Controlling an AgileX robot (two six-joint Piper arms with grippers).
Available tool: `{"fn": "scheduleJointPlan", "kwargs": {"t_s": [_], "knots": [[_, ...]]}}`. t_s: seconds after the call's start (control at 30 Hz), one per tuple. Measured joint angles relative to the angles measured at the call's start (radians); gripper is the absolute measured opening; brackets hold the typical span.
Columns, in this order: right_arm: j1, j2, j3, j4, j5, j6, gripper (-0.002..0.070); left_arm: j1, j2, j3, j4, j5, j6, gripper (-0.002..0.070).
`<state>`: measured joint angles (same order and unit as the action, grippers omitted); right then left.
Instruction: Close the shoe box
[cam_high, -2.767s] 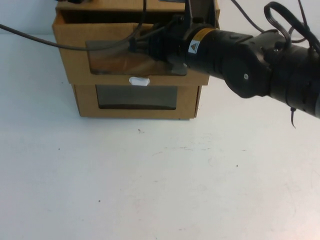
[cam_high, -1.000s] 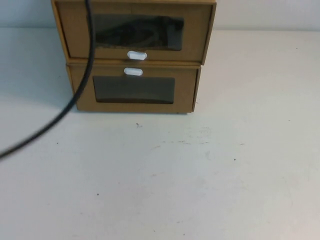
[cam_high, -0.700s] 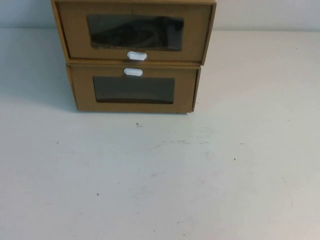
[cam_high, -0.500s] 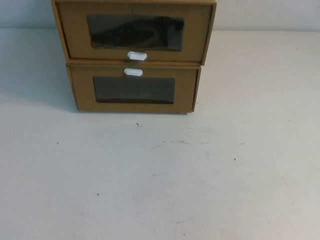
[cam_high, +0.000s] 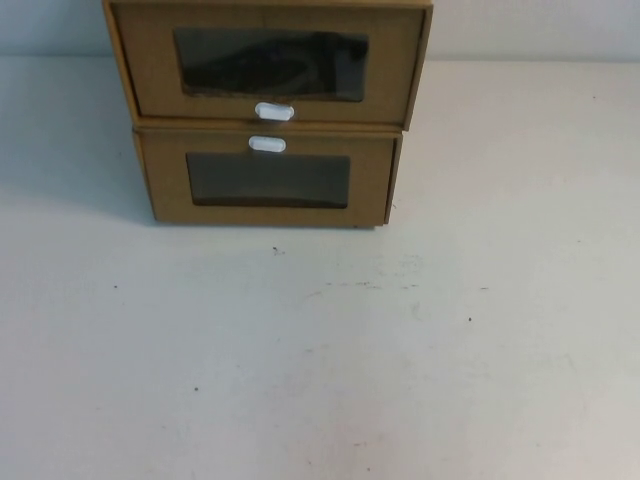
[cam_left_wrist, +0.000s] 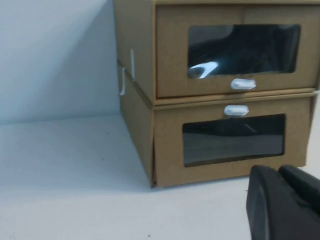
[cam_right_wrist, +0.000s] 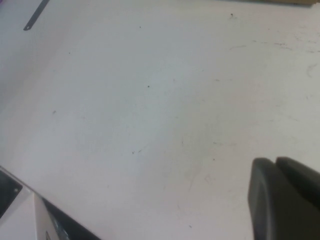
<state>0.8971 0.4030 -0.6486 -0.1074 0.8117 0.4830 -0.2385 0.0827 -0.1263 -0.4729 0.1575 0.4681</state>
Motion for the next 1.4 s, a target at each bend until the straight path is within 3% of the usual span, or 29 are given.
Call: {"fn": "scheduleJointPlan", "kwargs": {"t_s": [0.17, 0.43, 0.87, 1.1, 1.2, 1.4], "knots": [[0.000, 0.000, 0.064, 0.010, -0.076, 0.000, -0.0011, 0.000, 0.006, 0.132, -0.018, -0.157, 0.004, -0.0005], [0.000, 0.000, 0.136, 0.018, -0.208, 0.000, -0.0011, 0.000, 0.008, 0.153, -0.024, -0.132, 0.006, -0.0005], [0.000, 0.000, 0.138, 0.034, -0.212, 0.000, -0.0011, 0.000, 0.008, 0.153, -0.024, -0.118, 0.006, -0.0005], [-0.005, -0.017, 0.193, -0.194, -0.246, 0.000, -0.0011, 0.000, 0.008, 0.153, -0.024, -0.118, 0.006, -0.0005], [-0.096, -0.025, 0.266, -0.319, -0.374, 0.000, -0.0011, 0.000, 0.008, 0.153, -0.024, -0.118, 0.006, -0.0005], [-0.533, -0.081, 0.487, -0.368, -0.716, 0.000, -0.0011, 0.000, 0.008, 0.153, -0.024, -0.113, 0.006, -0.0005]]}}
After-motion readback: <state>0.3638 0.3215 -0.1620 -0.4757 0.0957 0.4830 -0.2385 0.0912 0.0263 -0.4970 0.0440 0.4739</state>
